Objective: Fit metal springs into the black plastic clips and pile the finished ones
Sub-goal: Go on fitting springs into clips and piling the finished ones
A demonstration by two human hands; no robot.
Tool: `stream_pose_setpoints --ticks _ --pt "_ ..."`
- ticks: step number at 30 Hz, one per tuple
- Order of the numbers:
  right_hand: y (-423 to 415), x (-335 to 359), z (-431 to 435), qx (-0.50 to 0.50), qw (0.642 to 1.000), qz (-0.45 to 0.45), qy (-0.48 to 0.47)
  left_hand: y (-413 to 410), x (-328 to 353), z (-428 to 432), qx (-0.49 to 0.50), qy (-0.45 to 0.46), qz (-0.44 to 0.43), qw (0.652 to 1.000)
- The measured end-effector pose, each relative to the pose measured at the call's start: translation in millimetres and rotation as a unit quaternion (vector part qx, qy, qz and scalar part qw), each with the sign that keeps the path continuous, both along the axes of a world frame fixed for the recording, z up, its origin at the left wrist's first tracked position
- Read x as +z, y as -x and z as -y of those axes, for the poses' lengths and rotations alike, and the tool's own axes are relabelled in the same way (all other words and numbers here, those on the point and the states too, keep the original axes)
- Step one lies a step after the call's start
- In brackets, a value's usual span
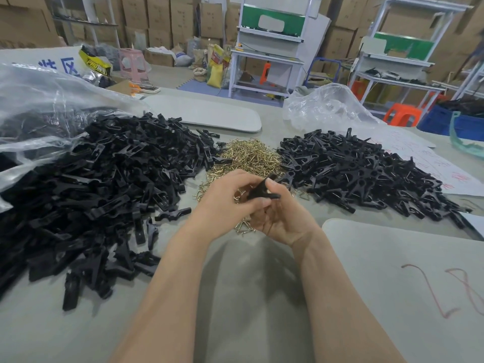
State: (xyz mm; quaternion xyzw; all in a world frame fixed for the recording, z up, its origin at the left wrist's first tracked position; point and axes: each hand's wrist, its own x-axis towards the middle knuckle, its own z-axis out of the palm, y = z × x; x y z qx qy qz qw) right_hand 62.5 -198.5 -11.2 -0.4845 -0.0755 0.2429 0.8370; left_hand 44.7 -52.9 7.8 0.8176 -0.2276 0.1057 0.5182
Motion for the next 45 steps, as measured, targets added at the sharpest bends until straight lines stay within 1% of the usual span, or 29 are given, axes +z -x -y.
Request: stream_pose_setpoints --ticks 6,10,13,15,17,19,21,22,23,24,25,26,27,28,29,30,32,34,35,36,37,38,39,40,42,44,45 --pt "0.5 -0.8 -4.0 -0.023 0.999 -0.009 -0.034 0.5 1.8 1.6 0.009 0.014 0.041 0.999" --pt "-0.4 -3.8 -6.4 -0.013 1.000 0.014 -0.018 0.5 2.9 0.9 0.011 0.005 0.047 0.999" --pt "1.2 -3.6 -4.6 -0.026 1.000 -0.006 0.000 -1.6 -1.1 0.3 0.016 0.006 0.029 0.999" --pt "-0.4 0.1 0.4 -0.024 0.998 -0.021 0.053 -2.9 -5.0 0.6 0.036 0.012 0.002 0.999" --pt "-1.2 7.4 6.7 -0.031 0.989 -0.008 0.145 -4.7 -9.8 0.6 0.065 -0.004 -0.027 0.998" --pt "-2.7 12.1 11.9 -0.051 0.967 0.042 0.247 -6.8 -15.6 1.7 0.090 -0.058 -0.046 0.993" --pt "-2.7 14.9 10.1 -0.066 0.931 0.116 0.339 -8.3 -19.8 4.3 0.106 -0.109 -0.054 0.987" --pt "-4.9 15.1 7.8 -0.103 0.914 0.138 0.367 -8.8 -20.5 5.1 0.112 -0.116 -0.057 0.985" --pt "-7.9 15.9 7.0 -0.173 0.895 0.153 0.383 -9.3 -20.6 5.5 0.121 -0.110 -0.060 0.985" --pt "-13.0 17.8 8.5 -0.270 0.874 0.159 0.372 -9.7 -19.7 5.0 0.134 -0.089 -0.061 0.985" --pt "-19.0 23.3 11.5 -0.372 0.855 0.151 0.328 -9.8 -17.6 4.2 0.154 -0.060 -0.057 0.985" --pt "-23.7 31.2 14.6 -0.444 0.849 0.128 0.256 -9.5 -14.5 2.7 0.183 -0.022 -0.048 0.982" --pt "-28.6 37.3 17.0 -0.478 0.852 0.101 0.190 -9.3 -11.3 1.1 0.217 0.027 -0.035 0.975" --pt "-32.6 40.4 17.0 -0.495 0.846 0.084 0.180 -9.2 -8.4 -1.0 0.254 0.088 -0.022 0.963" --pt "-34.3 40.8 13.4 -0.503 0.829 0.089 0.228 -8.8 -5.1 -2.9 0.288 0.157 -0.011 0.945" --pt "-33.6 37.6 5.1 -0.495 0.809 0.112 0.298 -8.5 -1.8 -4.7 0.317 0.224 -0.001 0.922" --pt "-26.5 26.9 -24.5 -0.432 0.774 0.202 0.417 -7.9 3.3 -9.6 0.366 0.330 0.018 0.870" --pt "-23.8 17.9 -59.1 -0.328 0.764 0.314 0.459 -7.3 6.4 -16.5 0.399 0.401 0.043 0.823" --pt "-25.7 14.5 -76.8 -0.265 0.759 0.360 0.474 -7.1 7.4 -19.6 0.410 0.422 0.054 0.807" --pt "-30.4 11.6 -93.8 -0.204 0.743 0.391 0.503 -6.9 8.5 -21.6 0.419 0.433 0.063 0.795" --pt "-36.1 9.5 -109.3 -0.151 0.721 0.404 0.543 -6.9 9.1 -23.0 0.428 0.438 0.069 0.788" --pt "-42.5 8.4 -122.6 -0.104 0.697 0.395 0.590 -7.1 9.3 -23.9 0.436 0.439 0.072 0.783" --pt "-49.2 6.8 -132.9 -0.065 0.676 0.370 0.633 -7.3 9.1 -24.4 0.441 0.440 0.071 0.779" --pt "-54.7 4.7 -139.8 -0.034 0.667 0.342 0.661 -7.3 9.0 -24.6 0.444 0.441 0.068 0.777" --pt "-62.7 -0.7 -145.5 -0.012 0.666 0.313 0.677 -7.2 8.9 -24.3 0.447 0.445 0.057 0.774" --pt "-65.9 -6.6 -149.3 -0.028 0.653 0.320 0.686 -7.6 8.5 -24.2 0.449 0.450 0.044 0.771" --pt "-66.5 -9.4 -151.0 -0.050 0.642 0.338 0.687 -7.7 8.5 -24.5 0.449 0.453 0.038 0.770"
